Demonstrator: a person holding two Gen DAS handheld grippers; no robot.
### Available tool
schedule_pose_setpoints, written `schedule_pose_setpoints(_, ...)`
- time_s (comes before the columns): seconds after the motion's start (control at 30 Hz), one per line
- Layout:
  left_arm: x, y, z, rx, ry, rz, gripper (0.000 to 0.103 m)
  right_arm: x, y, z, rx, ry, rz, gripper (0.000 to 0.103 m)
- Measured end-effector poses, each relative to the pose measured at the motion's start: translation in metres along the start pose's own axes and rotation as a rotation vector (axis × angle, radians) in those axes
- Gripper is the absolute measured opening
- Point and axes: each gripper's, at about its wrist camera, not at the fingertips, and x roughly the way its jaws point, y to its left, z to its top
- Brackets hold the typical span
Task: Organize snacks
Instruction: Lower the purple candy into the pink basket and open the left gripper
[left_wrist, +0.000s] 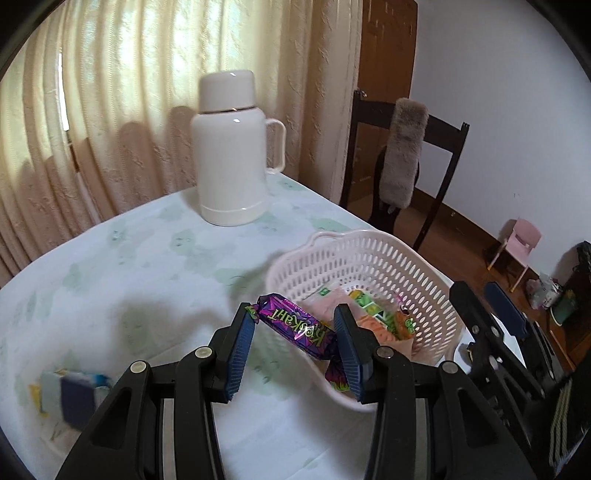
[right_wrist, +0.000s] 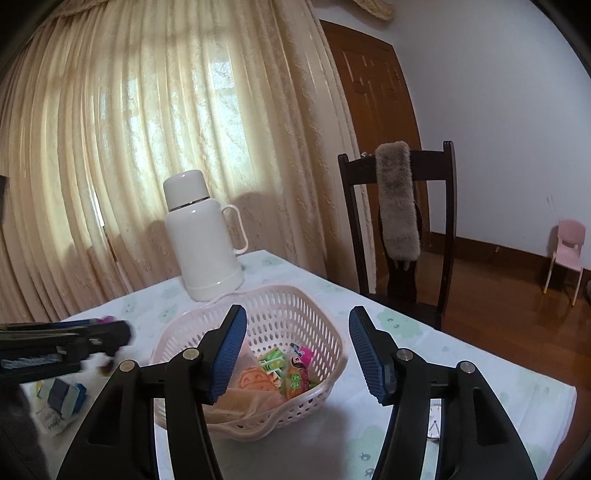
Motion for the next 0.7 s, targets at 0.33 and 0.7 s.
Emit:
schedule_pose_setpoints(0.33,0.017,-0.009,0.004,-0.019,0.023,-0.03,0.075,0.005,-0.01,0.0,0.051,0.018,-0.001,0.059)
schedule_pose_setpoints(0.7,0.006,0.014,0.0,-0.098,0.026,-0.008,0.078,0.003,-0.008,-0.001,0.048,0.016,-0.003,0.061)
